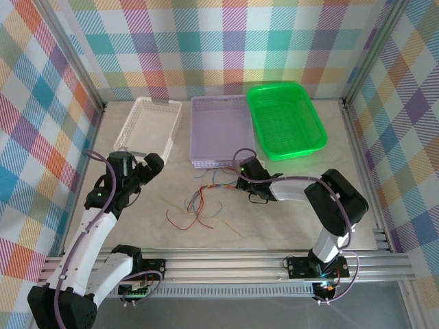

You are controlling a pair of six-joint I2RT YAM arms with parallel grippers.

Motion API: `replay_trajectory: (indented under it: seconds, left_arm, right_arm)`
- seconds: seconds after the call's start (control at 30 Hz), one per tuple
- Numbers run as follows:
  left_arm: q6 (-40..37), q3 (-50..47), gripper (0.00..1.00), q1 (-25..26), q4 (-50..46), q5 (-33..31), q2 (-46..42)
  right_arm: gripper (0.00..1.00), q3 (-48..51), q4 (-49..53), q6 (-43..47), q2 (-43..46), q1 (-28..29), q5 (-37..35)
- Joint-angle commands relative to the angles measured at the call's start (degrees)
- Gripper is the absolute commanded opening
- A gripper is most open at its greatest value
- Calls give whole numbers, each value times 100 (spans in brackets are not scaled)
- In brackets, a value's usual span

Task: Untangle the cables

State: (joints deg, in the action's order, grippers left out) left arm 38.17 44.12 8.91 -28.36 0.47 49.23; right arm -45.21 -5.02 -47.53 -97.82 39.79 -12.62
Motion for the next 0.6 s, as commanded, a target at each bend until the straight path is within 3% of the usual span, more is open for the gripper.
replay_trajectory:
  seconds: [0.0, 0.3, 0.57]
  left_arm:
    - [81, 10, 100, -20, 136, 271, -22]
    - [326, 127, 100, -11, 445, 855, 312]
    - [411, 589, 99, 167, 704, 1438, 964]
  right_arm:
    - [0, 205, 526, 145, 454, 33, -41]
    - [0, 317, 755, 676, 1577, 38, -142]
    - [0, 484, 322, 1492, 2346, 37, 86]
